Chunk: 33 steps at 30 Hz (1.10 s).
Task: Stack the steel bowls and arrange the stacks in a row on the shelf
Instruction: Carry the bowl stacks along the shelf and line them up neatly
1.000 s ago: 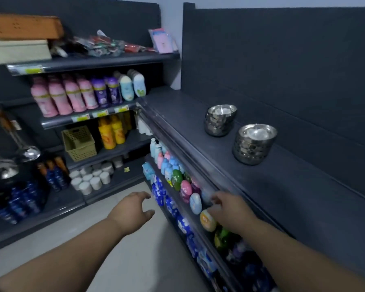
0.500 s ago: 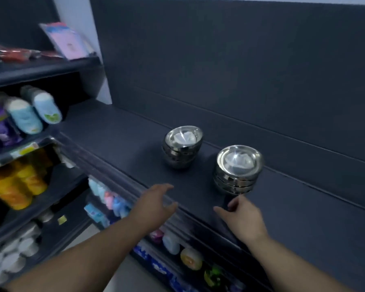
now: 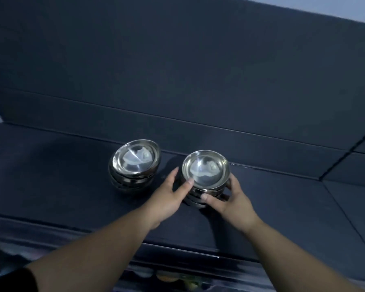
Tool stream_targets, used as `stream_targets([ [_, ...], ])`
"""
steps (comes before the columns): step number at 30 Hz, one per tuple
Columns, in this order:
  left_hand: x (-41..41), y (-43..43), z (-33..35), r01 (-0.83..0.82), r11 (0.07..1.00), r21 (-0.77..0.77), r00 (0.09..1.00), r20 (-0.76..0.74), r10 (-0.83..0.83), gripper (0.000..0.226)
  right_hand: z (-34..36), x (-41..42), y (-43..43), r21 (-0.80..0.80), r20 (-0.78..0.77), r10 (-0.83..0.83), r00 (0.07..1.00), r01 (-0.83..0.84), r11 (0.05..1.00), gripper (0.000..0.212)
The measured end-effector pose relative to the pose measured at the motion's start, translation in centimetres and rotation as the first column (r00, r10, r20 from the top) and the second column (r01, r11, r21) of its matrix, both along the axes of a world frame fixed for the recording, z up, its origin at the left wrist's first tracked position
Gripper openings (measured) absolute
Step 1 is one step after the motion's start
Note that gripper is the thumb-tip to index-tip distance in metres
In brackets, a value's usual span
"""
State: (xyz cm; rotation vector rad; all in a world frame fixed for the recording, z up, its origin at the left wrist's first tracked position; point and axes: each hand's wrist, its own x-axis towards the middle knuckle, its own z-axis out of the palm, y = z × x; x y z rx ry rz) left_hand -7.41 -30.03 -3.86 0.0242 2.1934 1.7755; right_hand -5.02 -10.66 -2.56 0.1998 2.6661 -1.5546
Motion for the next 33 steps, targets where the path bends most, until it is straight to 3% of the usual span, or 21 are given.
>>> stream_targets([
  [2,-0.5,0.6,0.0,0.003,0.995,0.100,0.999,0.037,-0.006,0.083,-0.2,-0.3,-0.2,-0.048,-0.021,0.006,1.000,-0.007,0.999,0.089],
  [5,-0.7,1.1,0.1,-0.008,0.977,0.215,0.998,0.057,-0.004,0.067,-0.5,-0.4,-0.1,-0.116,-0.037,0.004,0.999,-0.009,0.993,0.093],
  [17,3.6,7.8,2.0,0.078,0.964,0.255,0.997,-0.010,-0.078,0.067,0.8,5.5,6.6,-0.261,-0.116,-0.086,0.990,0.053,0.964,0.082],
  [26,13.0,23.6,4.1,0.226,0.945,0.235,0.973,-0.006,-0.231,0.069,2.4,17.5,21.7,-0.307,-0.136,-0.225,0.965,0.175,0.936,0.095],
  [30,18.3,32.2,3.7,0.328,0.915,0.234,0.940,0.012,-0.340,0.086,2.3,24.7,29.8,-0.288,-0.129,-0.326,0.937,0.279,0.916,0.082],
  [33,22.2,38.9,2.8,0.413,0.873,0.258,0.900,0.028,-0.434,0.075,1.8,30.0,35.6,-0.291,-0.109,-0.410,0.905,0.365,0.884,0.084],
])
